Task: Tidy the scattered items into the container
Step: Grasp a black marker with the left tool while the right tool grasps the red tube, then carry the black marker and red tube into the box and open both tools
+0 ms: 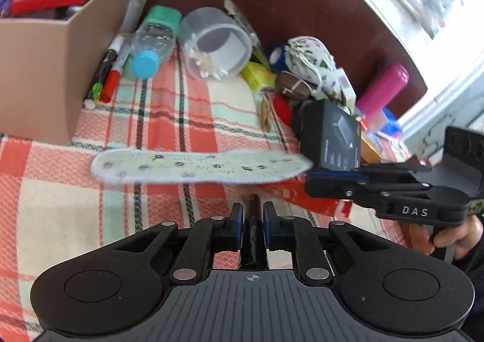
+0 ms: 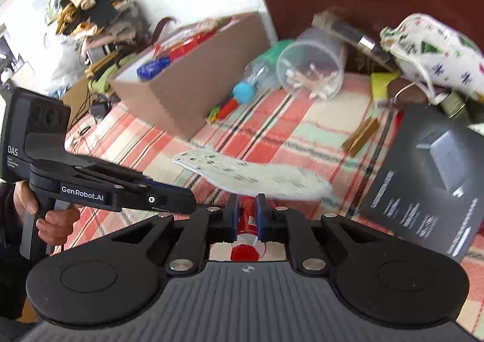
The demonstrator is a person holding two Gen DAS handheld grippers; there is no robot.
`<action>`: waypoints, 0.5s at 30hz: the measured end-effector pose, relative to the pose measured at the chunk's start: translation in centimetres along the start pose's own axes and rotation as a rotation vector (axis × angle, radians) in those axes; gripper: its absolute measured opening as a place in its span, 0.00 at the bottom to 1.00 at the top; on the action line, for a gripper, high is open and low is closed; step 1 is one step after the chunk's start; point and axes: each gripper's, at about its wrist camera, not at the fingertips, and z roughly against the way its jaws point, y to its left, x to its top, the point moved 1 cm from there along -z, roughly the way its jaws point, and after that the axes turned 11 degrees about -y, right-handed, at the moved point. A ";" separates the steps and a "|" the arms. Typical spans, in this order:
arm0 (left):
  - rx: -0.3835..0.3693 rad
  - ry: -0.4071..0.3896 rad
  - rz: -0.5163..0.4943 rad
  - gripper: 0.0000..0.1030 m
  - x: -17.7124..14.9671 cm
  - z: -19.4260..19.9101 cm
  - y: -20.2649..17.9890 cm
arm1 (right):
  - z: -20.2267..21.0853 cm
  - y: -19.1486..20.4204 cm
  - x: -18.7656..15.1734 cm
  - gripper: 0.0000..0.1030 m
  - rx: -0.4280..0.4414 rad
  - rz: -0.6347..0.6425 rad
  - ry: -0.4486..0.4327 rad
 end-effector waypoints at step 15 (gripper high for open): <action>0.192 0.085 -0.449 0.48 -5.7 -1.6 -4.0 | 0.3 1.4 -3.4 0.31 -0.056 0.152 0.117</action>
